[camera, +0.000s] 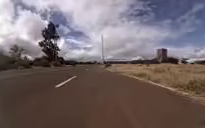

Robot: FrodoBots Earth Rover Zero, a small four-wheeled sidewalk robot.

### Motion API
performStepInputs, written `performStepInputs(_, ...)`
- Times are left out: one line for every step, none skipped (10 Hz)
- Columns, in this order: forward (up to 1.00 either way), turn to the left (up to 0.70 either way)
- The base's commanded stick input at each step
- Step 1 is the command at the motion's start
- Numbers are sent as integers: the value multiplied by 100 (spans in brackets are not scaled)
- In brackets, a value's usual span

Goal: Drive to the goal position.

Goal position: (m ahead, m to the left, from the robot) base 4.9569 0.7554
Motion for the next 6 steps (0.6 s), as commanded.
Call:
performStepInputs(70, 0)
performStepInputs(70, 0)
performStepInputs(70, 0)
performStepInputs(70, 0)
performStepInputs(70, 0)
performStepInputs(70, 0)
